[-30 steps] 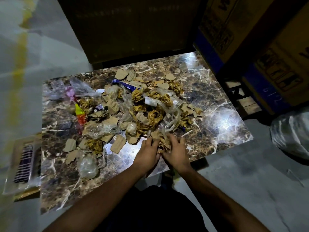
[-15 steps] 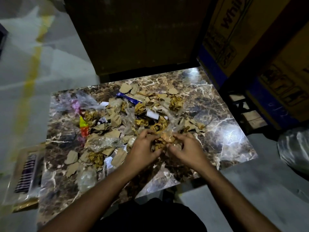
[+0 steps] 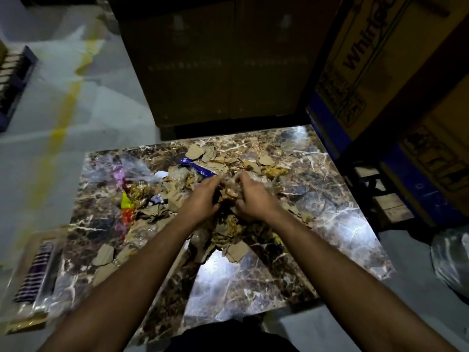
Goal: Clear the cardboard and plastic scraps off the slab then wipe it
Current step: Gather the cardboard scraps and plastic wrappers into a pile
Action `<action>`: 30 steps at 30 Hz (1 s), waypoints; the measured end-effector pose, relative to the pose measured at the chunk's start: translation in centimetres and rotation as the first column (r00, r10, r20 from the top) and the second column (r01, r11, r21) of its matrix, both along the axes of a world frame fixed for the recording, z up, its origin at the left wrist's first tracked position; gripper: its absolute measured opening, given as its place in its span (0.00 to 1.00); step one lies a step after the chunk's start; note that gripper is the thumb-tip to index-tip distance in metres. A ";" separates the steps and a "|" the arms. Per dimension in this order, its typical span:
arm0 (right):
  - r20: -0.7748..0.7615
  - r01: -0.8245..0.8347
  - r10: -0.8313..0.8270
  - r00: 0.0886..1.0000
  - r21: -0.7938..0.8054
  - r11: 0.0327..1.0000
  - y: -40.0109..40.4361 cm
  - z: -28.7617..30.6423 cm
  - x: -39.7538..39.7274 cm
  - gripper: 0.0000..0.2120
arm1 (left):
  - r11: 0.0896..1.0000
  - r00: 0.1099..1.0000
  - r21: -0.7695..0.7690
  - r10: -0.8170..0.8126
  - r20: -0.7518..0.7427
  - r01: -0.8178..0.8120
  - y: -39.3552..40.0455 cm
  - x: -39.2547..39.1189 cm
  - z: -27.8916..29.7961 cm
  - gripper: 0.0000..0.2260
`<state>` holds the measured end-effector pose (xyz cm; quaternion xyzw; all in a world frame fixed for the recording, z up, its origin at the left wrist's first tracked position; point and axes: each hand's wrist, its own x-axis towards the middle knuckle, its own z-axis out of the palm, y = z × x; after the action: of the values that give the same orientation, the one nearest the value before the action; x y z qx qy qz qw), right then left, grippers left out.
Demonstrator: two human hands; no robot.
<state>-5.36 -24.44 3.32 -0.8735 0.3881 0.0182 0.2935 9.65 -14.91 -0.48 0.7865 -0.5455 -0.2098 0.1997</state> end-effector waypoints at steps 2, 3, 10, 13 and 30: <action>-0.002 -0.037 0.037 0.999 0.051 0.998 0.1 -0.7 -0.2 0.30 | 1.000 1.000 0.024 0.002 -0.016 -0.002 0.3 0.1 -1.1 0.30; 0.001 -0.053 0.053 0.999 0.057 0.997 -0.1 -0.7 -0.5 0.33 | 1.000 0.999 0.017 0.022 -0.045 -0.021 0.5 0.2 -1.4 0.31; 0.142 -0.030 0.040 0.989 -0.075 0.997 -2.8 1.4 -1.9 0.32 | 0.981 0.984 -0.103 0.156 -0.083 -0.164 2.8 0.7 -1.2 0.32; 0.196 0.023 0.007 0.981 -0.152 0.988 -3.6 1.5 -1.7 0.28 | 0.961 0.973 -0.158 0.220 -0.072 -0.229 3.8 1.1 -1.3 0.31; 0.043 -0.060 0.086 0.995 -0.418 0.906 -2.0 2.5 0.2 0.09 | 0.928 0.942 -0.183 0.300 -0.147 -0.324 11.1 4.8 -2.1 0.23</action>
<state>-5.13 -26.43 5.84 -0.9300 0.3410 -0.0803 0.1113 14.49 -3.78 -2.61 0.8251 -0.4192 -0.1637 0.3417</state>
